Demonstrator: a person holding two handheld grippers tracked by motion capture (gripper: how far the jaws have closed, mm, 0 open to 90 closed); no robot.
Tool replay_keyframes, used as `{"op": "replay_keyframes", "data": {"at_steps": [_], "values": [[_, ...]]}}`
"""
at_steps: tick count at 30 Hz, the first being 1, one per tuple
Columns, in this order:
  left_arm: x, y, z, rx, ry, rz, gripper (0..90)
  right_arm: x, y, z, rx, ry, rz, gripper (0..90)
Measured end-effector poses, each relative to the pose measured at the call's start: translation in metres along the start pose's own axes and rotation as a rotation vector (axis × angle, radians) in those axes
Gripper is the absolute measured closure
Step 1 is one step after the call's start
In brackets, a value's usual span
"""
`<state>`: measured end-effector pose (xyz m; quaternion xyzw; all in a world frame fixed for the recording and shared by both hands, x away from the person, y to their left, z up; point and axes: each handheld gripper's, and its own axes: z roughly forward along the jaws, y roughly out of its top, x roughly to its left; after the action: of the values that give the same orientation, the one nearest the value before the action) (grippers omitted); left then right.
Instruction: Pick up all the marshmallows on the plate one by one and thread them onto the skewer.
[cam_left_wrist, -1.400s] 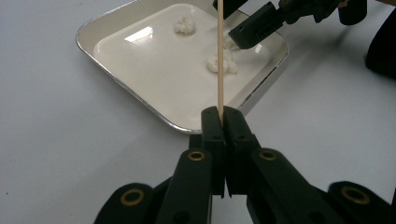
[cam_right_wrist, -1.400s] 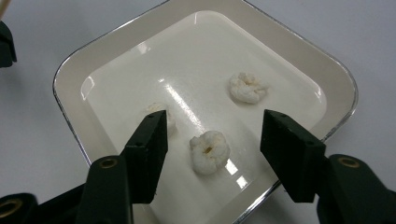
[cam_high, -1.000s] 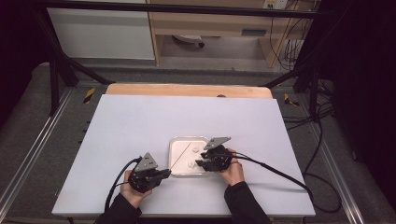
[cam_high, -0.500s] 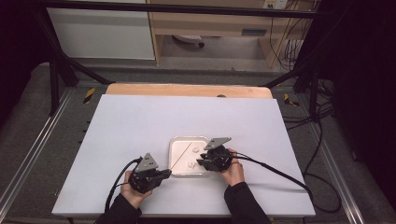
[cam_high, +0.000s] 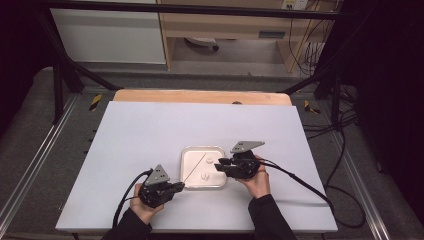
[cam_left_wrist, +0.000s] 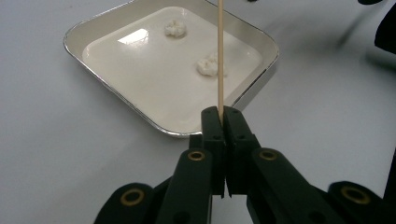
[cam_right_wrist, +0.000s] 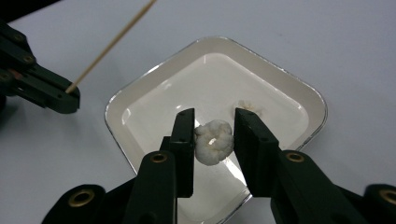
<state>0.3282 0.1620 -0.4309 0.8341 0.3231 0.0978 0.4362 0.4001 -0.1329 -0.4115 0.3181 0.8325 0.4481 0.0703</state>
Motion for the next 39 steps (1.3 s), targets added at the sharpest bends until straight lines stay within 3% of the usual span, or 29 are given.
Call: {"op": "replay_keyframes", "data": {"at_steps": [11,16,27,39], "values": [[-0.003,0.000,0.000,-0.010,-0.007,0.006,88.6,-0.004,0.008,-0.029,-0.104,0.057,0.079,69.9],[-0.005,0.000,0.000,-0.016,-0.012,0.014,88.6,-0.005,0.014,-0.038,-0.164,0.107,0.130,70.0],[-0.010,0.001,0.000,-0.031,-0.024,0.026,88.6,-0.009,0.021,-0.043,-0.244,0.184,0.198,70.5],[-0.014,0.001,0.000,-0.051,-0.044,0.041,88.7,-0.009,0.029,-0.037,-0.252,0.256,0.231,70.8]]}}
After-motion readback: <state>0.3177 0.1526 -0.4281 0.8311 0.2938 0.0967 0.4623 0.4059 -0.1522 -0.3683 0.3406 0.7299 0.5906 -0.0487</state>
